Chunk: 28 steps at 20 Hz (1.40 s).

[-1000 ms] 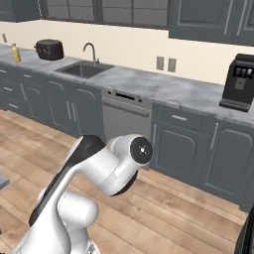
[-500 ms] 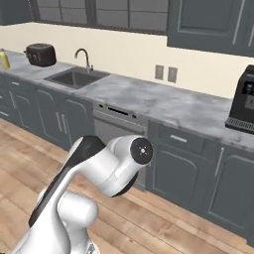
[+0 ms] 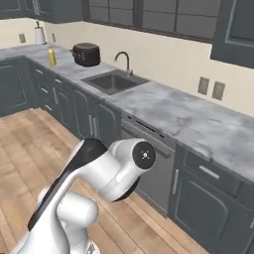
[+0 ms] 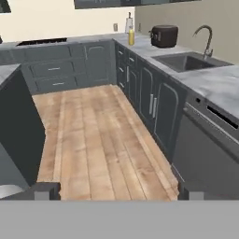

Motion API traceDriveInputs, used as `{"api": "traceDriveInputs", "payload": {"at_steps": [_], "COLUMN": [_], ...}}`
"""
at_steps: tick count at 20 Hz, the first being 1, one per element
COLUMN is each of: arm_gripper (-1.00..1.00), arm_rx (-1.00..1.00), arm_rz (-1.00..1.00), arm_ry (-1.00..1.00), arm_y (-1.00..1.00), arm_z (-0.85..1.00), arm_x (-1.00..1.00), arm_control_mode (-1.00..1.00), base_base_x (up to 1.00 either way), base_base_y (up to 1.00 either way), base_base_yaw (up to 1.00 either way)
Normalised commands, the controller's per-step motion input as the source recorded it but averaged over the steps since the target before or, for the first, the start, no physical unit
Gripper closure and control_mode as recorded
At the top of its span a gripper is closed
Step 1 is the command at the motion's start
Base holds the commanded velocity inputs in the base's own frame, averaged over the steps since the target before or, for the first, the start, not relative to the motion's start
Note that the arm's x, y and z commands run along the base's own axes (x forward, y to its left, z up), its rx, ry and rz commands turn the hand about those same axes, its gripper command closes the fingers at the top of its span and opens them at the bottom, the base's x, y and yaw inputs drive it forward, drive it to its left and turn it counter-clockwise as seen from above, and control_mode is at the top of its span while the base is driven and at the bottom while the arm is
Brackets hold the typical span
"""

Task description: There is a wine glass and glass cup on the dining counter. Place the wine bottle next to the wine glass and the juice bottle next to the glass cup.

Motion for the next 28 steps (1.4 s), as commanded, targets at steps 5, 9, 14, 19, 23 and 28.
{"api": "traceDriveInputs", "payload": {"at_steps": [5,9,14,19,23,28], "arm_gripper": [-1.00,-1.00,-1.00,-1.00,-1.00,-1.00], "arm_rx": [0.00,0.00,0.00,0.00,0.00,0.00], "arm_rz": [0.00,0.00,0.00,0.00,0.00,0.00], "arm_ry": [0.00,0.00,0.00,0.00,0.00,0.00], "arm_y": [0.00,0.00,0.00,0.00,0.00,0.00], "arm_z": [0.00,0.00,0.00,0.00,0.00,0.00], "arm_x": [0.00,0.00,0.00,0.00,0.00,0.00], "arm_control_mode": [1.00,1.00,1.00,1.00,1.00,1.00], "base_base_x": [0.44,0.35,0.62,0.91,0.94,0.94], "base_base_y": [0.00,0.00,0.00,0.00,0.02,0.03], "base_base_yaw": [0.60,0.64,0.40,0.17,0.16,0.09]}}
